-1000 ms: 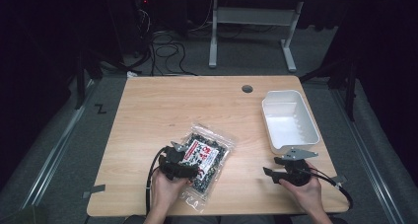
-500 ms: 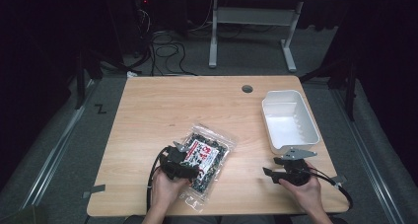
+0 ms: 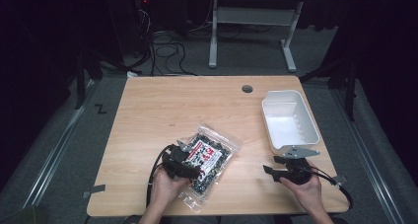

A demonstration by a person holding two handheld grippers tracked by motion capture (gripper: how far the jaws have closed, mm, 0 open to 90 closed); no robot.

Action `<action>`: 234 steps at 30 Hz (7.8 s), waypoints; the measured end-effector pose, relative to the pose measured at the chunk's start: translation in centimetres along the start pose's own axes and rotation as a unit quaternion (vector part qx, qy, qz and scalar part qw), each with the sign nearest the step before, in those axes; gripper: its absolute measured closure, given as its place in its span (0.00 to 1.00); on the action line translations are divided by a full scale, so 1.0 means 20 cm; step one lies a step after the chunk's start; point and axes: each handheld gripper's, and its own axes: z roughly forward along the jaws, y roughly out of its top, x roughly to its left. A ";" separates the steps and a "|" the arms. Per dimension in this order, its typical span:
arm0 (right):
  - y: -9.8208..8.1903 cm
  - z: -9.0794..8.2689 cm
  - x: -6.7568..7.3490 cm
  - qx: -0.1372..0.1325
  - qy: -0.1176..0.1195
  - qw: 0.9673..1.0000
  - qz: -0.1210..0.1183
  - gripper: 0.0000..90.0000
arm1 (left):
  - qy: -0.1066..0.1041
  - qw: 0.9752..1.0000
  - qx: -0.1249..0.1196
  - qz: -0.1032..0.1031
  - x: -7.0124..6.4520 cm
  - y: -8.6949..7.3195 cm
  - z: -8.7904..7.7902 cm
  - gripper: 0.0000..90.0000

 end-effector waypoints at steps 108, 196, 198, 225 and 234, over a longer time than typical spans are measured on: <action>0.45 0.21 0.01 0.015 0.122 0.992 0.032 1.00 | -0.030 0.997 -0.052 0.040 -0.09 -0.03 -0.06 0.33; 1.07 -0.40 -0.06 -0.058 0.025 0.997 -0.043 1.00 | -0.021 0.998 -0.059 0.015 -0.06 -0.04 -0.06 0.35; 1.08 -0.41 -0.08 -0.060 0.019 0.997 -0.042 1.00 | -0.020 0.998 -0.060 0.015 -0.06 -0.04 -0.06 0.35; 1.15 -0.55 -0.22 -0.079 -0.045 0.996 -0.022 1.00 | -0.022 0.998 -0.056 0.015 -0.05 -0.04 -0.05 0.35; 1.16 -0.63 -0.28 -0.092 -0.071 0.993 -0.021 1.00 | -0.022 0.998 -0.056 0.014 -0.05 -0.05 -0.05 0.35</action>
